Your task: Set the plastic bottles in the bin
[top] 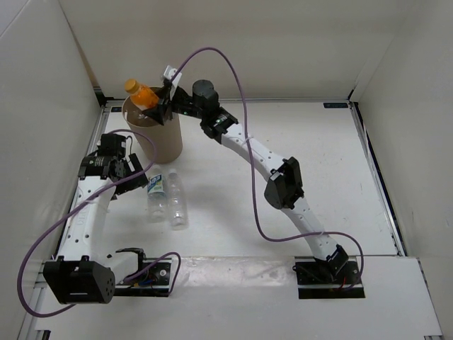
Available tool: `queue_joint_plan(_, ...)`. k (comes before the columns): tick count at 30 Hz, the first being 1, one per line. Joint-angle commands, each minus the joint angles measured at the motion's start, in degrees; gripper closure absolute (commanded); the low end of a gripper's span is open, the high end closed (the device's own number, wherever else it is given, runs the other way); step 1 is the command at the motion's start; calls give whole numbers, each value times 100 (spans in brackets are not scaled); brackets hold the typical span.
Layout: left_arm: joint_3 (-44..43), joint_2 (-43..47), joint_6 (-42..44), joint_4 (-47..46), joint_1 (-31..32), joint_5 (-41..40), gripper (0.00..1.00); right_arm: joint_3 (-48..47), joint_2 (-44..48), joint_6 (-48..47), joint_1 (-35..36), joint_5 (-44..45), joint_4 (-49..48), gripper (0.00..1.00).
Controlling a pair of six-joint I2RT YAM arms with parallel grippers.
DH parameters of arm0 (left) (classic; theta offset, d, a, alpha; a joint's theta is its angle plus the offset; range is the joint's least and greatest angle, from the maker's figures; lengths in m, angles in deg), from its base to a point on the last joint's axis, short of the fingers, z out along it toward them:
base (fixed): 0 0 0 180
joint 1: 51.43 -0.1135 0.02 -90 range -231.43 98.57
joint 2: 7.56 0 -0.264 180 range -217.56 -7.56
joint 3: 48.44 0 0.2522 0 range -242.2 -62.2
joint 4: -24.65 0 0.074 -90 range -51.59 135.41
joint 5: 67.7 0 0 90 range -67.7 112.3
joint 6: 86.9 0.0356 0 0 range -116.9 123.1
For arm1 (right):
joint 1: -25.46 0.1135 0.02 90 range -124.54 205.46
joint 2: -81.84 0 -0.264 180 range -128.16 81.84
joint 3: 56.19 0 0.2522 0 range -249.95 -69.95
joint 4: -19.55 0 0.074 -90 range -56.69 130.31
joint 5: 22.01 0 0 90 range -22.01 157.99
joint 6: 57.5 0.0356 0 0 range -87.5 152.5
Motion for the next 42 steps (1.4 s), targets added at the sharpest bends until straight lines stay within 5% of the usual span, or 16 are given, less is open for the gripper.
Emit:
queue_joint_plan(1,-181,219,276,208,8,-337,0,-408,-261,-184,35,408,-469,100)
queue_joint_plan(2,-163,254,276,235,8,-459,0,-453,-383,-158,44,470,-469,74)
queue_joint_plan(3,-154,255,276,261,8,-504,0,-462,-402,-149,18,557,-530,62)
queue_joint_plan(9,-163,299,285,297,7,-636,0,-883,-482,53,-35,988,-487,31)
queue_joint_plan(11,-145,290,268,218,8,-619,0,-910,-394,220,-44,989,-470,10)
queue_joint_plan(23,4,176,250,-204,8,-100,0,-559,493,440,-422,1155,-276,10)
queue_joint_plan(31,732,167,-47,-1135,271,1445,0,1441,2662,1423,-913,998,873,10)
queue_joint_plan(37,1225,18,-391,-1768,482,1262,0,3349,4193,1407,-1221,830,1604,10)
queue_joint_plan(42,1664,-158,-585,-2190,500,1078,0,3888,5230,1301,-1625,918,2157,10)
